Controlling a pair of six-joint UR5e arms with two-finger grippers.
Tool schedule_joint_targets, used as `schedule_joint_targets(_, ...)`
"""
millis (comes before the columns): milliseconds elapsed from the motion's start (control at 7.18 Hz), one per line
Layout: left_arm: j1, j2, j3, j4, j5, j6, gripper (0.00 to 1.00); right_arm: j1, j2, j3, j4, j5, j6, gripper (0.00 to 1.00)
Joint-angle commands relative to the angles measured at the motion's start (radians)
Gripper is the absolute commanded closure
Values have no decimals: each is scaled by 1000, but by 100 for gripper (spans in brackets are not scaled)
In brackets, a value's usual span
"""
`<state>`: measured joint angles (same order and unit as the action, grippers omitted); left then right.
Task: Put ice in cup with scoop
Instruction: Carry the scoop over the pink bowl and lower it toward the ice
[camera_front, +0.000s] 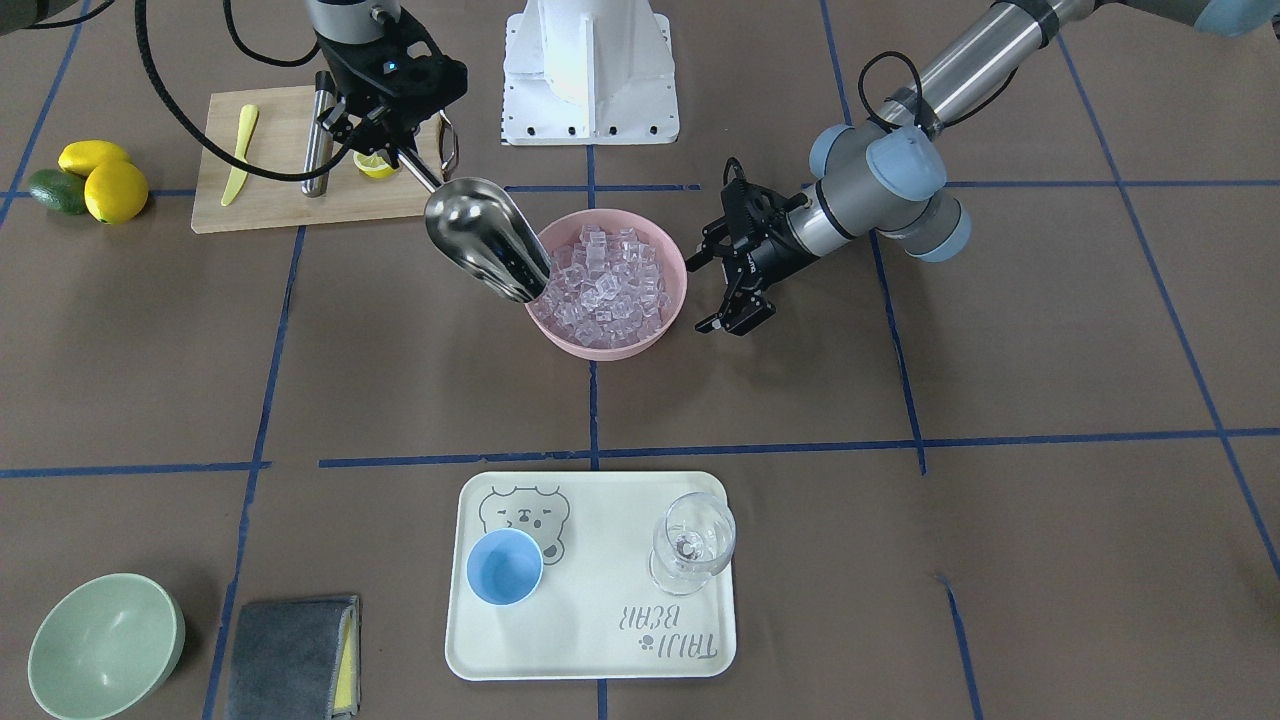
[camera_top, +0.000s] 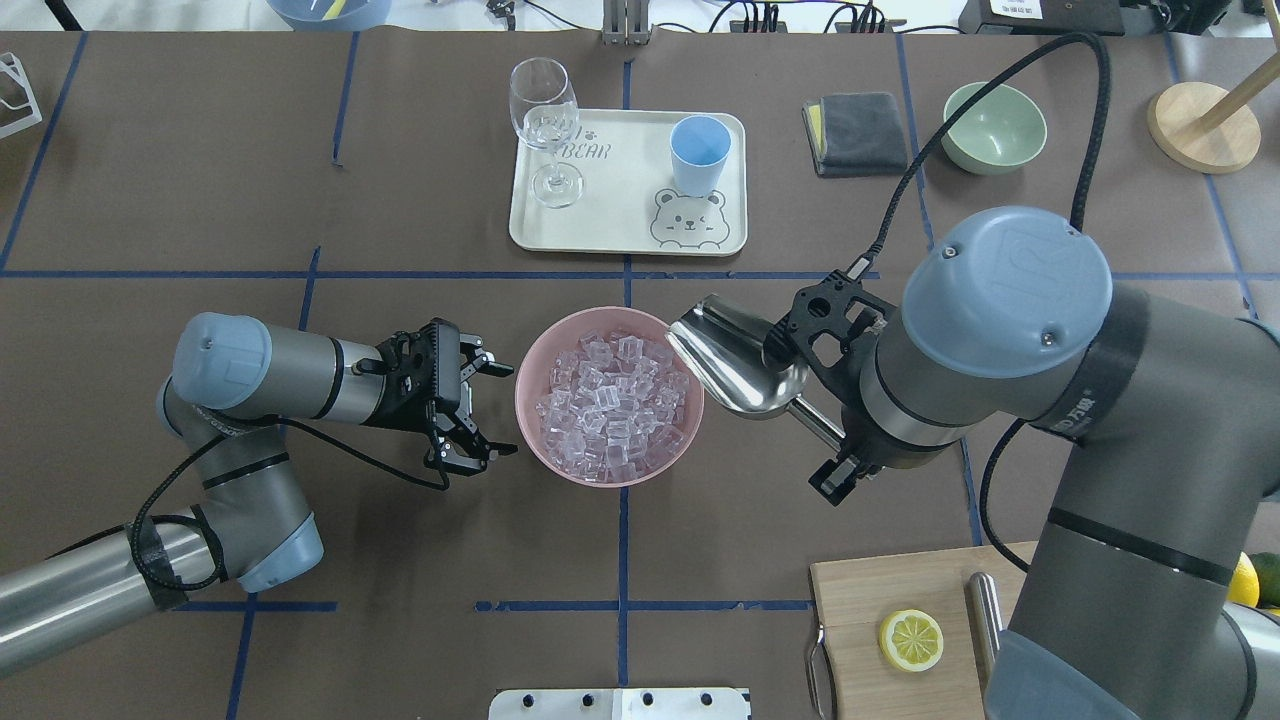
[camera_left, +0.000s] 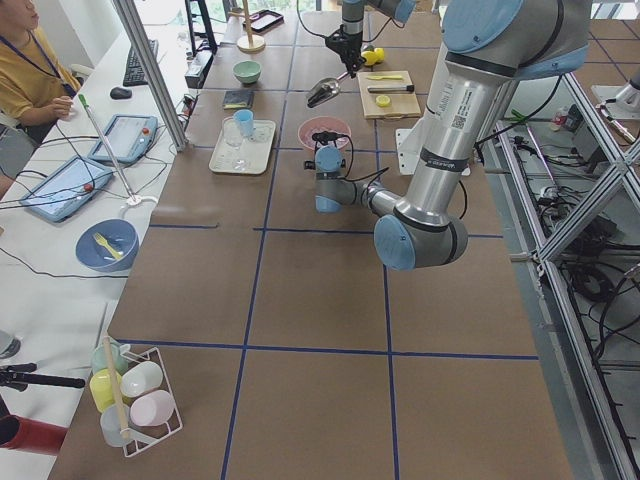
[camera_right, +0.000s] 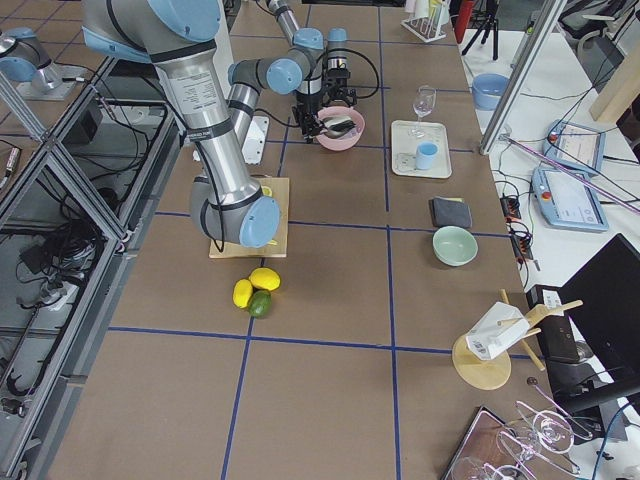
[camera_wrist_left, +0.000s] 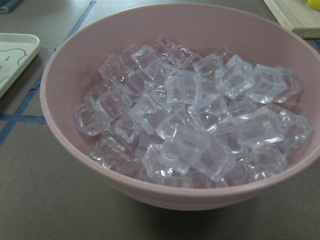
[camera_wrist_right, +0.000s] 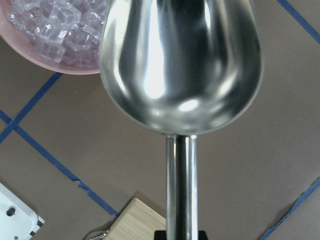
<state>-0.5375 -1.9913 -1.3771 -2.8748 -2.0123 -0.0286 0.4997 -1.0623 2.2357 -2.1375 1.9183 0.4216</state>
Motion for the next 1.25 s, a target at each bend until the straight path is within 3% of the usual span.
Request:
schedule_joint_targets(0,1,-1,1,-3,1,-2,1,-32,117,-49,-166,-33,-54,100)
schedule_joint_targets(557,1,-1,0,-20,1,-31,1,-44,303,-207,-410,-74,-248,100)
schedule_joint_targets(1114,1,-1,-2,-20,1,-42,1,-87,357,-274,-478,-121,-319,100)
